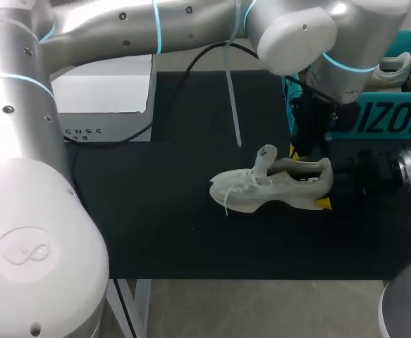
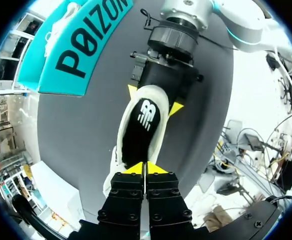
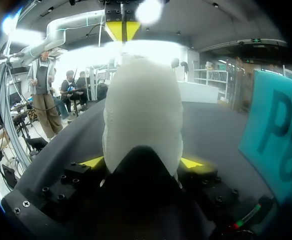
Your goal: Take the shoe out of the shoebox, open the shoe tongue, remove and reinsert the insole, then place the shoe into the shoebox
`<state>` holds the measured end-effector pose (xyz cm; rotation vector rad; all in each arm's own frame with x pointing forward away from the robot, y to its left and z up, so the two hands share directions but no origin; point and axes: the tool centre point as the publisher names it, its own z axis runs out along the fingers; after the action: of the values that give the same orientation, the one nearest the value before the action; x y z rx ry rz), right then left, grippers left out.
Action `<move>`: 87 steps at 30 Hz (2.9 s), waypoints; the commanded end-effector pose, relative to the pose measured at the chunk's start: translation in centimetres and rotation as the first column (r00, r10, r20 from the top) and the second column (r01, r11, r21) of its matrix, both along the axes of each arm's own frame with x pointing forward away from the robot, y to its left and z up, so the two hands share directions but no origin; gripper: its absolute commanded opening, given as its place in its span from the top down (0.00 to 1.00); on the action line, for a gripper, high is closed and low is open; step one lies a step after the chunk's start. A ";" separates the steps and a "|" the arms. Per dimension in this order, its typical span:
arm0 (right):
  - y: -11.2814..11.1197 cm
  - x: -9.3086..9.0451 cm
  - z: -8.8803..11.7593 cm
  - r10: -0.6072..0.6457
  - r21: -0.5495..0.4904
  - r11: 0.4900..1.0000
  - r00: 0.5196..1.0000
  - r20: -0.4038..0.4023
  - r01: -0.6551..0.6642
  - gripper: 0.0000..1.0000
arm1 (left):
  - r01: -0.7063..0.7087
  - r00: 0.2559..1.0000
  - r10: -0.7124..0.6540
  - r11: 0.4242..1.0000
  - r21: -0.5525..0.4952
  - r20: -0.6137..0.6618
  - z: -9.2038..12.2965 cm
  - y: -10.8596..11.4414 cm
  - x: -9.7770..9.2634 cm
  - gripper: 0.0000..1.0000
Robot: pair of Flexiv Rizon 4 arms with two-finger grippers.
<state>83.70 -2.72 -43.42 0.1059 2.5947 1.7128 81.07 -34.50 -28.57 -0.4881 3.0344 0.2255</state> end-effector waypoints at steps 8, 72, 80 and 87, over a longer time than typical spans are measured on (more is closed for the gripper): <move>0.2 0.1 -0.6 -0.001 -0.002 1.000 1.000 -0.001 0.001 1.00 | 0.014 0.999 -0.015 0.999 -0.038 -0.030 -4.6 0.1 0.7 1.00; 0.2 0.1 -0.6 -0.001 -0.002 1.000 1.000 -0.001 0.001 1.00 | 0.277 0.961 -0.276 0.961 0.027 -0.034 -15.1 1.7 0.1 1.00; 0.2 0.1 -0.6 -0.001 -0.002 1.000 1.000 -0.001 0.001 1.00 | 0.255 0.966 -0.256 0.967 0.025 0.023 -14.0 1.8 0.7 1.00; 0.2 0.1 -0.6 -0.001 -0.002 1.000 1.000 -0.001 0.001 1.00 | 0.241 0.966 -0.242 0.970 0.012 0.087 -11.9 1.6 1.0 1.00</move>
<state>83.85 -2.83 -43.44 0.1092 2.5931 1.7103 81.87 -33.07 -40.95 -0.1195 2.9875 0.2028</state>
